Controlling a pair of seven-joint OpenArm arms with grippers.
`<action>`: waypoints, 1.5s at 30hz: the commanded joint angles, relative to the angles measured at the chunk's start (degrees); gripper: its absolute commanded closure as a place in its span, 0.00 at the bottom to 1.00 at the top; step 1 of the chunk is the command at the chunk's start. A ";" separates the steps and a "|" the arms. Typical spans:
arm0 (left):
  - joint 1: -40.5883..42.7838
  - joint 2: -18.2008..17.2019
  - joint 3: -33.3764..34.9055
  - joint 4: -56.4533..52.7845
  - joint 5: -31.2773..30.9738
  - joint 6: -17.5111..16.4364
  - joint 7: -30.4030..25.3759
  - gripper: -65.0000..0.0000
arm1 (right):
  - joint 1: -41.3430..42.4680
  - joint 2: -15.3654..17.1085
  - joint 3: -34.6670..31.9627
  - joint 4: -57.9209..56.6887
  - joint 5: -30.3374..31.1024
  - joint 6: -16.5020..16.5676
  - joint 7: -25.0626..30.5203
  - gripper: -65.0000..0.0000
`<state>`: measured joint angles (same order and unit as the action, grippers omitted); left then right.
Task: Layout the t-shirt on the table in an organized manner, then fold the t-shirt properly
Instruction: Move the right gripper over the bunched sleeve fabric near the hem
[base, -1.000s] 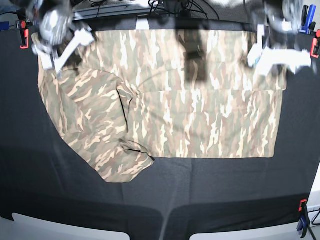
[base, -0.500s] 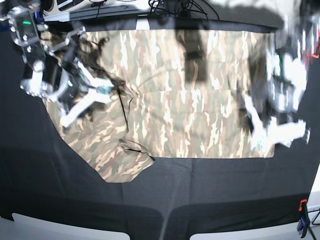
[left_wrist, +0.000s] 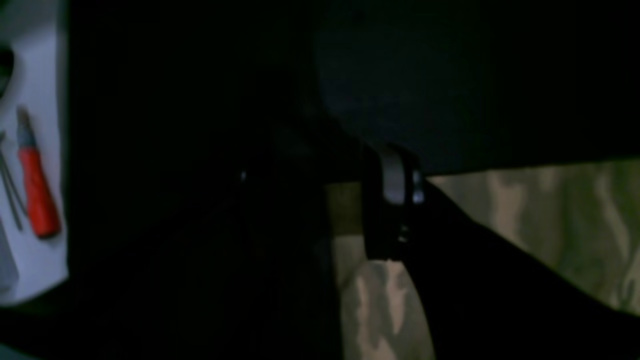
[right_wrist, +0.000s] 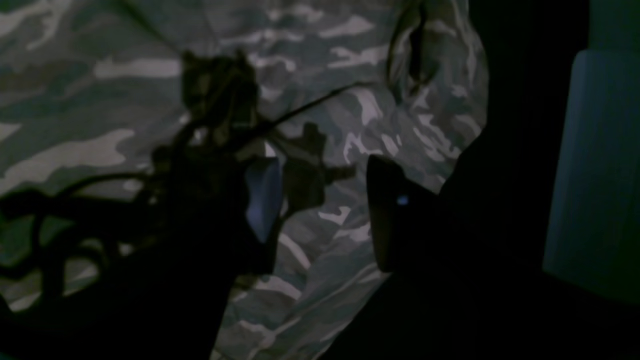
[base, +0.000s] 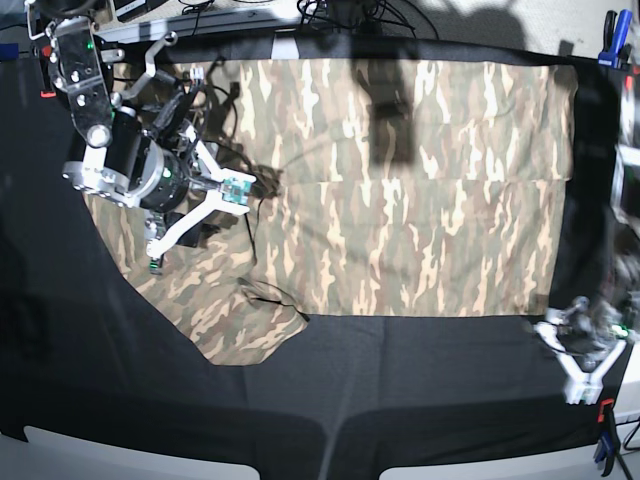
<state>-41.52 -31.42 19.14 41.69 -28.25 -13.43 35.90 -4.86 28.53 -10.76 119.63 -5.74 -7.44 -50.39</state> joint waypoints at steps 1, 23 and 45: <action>-3.72 -0.81 -0.33 -3.19 -1.49 -1.53 -1.79 0.60 | 0.66 0.50 0.37 0.83 0.17 0.17 0.46 0.58; -9.14 7.89 -0.35 -30.51 -0.20 -10.14 -20.26 0.60 | 0.22 -3.30 0.37 0.83 -3.74 0.20 -2.49 0.58; -7.67 7.74 -0.33 -30.51 0.61 -9.09 -16.31 0.67 | 0.24 -7.10 0.35 0.83 -12.09 0.15 -8.61 0.58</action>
<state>-47.70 -23.03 19.05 10.59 -27.18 -22.55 19.42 -5.39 20.99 -10.74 119.63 -17.65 -7.46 -59.44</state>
